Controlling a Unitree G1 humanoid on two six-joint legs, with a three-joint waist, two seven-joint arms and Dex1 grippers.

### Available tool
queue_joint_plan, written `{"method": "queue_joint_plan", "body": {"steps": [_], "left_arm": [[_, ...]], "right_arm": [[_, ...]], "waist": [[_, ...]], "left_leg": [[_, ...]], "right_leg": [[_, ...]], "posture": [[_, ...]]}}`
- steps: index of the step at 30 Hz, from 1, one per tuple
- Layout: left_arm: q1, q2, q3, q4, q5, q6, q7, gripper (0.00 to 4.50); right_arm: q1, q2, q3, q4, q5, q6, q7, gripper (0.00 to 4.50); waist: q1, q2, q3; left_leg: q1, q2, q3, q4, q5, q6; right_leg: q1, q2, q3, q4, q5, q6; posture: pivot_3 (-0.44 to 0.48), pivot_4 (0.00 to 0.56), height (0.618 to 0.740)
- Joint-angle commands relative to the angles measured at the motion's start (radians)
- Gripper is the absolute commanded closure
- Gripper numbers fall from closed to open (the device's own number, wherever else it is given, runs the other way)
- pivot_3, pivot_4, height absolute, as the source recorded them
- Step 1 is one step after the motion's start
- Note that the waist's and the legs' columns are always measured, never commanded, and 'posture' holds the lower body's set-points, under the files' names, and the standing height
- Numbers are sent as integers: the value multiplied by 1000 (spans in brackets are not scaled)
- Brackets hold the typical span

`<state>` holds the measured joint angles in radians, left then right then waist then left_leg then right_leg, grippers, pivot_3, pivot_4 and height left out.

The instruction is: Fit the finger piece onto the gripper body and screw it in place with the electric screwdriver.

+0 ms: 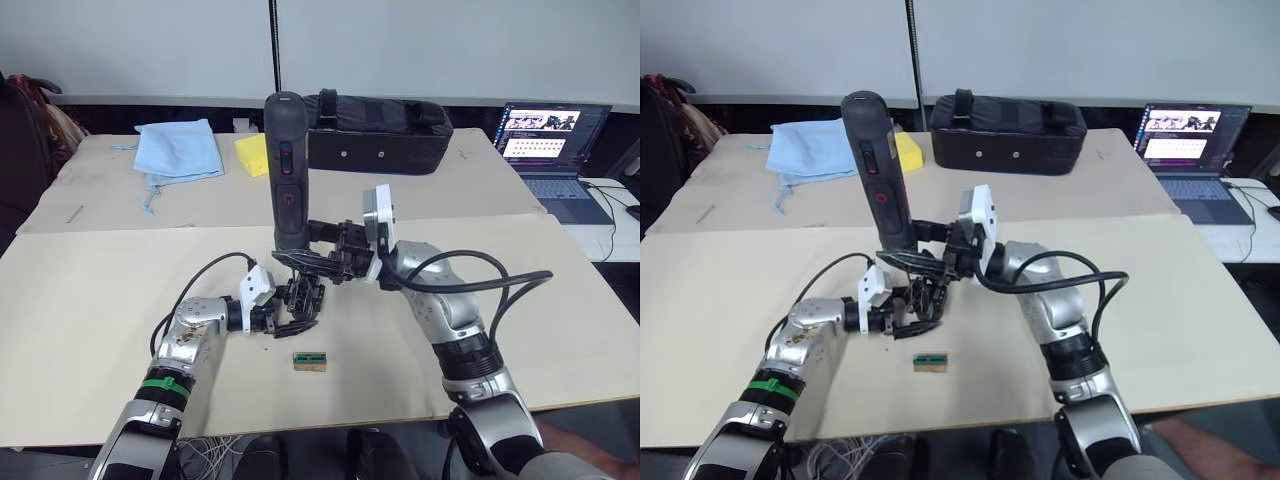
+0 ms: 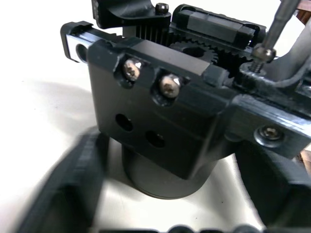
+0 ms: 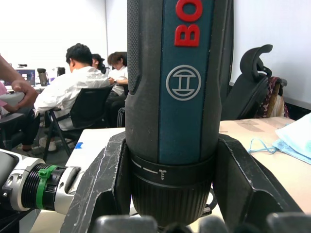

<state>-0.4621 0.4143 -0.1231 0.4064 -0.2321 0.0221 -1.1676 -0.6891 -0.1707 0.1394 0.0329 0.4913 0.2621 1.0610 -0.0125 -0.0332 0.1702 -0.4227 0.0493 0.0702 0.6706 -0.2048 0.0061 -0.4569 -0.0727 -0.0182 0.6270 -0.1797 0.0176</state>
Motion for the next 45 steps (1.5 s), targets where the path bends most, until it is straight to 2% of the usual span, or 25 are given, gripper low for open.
{"method": "queue_joint_plan", "body": {"steps": [1, 33, 45], "left_arm": [[6, -6, -27, -10, 22, -16, -5, 2143], [36, -3, -35, -59, 33, 7, 25, 2143], [38, -8, -38, -50, 39, -1, 30, 2143]], "right_arm": [[5, -3, 0, -30, 4, -14, 4, 2585], [40, -29, 81, 52, -97, -4, -33, 2585], [23, -39, 65, 33, -68, 0, -18, 2585]], "waist": [[0, 0, 0], [1, 1, -7], [1, 1, -10]], "left_leg": [[0, 0, 0, 0, 0, 0], [3, 0, 0, 0, 0, 0], [3, 0, 0, 0, 0, 0]], "right_leg": [[0, 0, 0, 0, 0, 0], [3, 0, 0, 0, 0, 1], [3, 0, 1, 0, -1, 1]], "posture": [[0, 150, 740], [0, 150, 740], [0, 150, 740]]}}
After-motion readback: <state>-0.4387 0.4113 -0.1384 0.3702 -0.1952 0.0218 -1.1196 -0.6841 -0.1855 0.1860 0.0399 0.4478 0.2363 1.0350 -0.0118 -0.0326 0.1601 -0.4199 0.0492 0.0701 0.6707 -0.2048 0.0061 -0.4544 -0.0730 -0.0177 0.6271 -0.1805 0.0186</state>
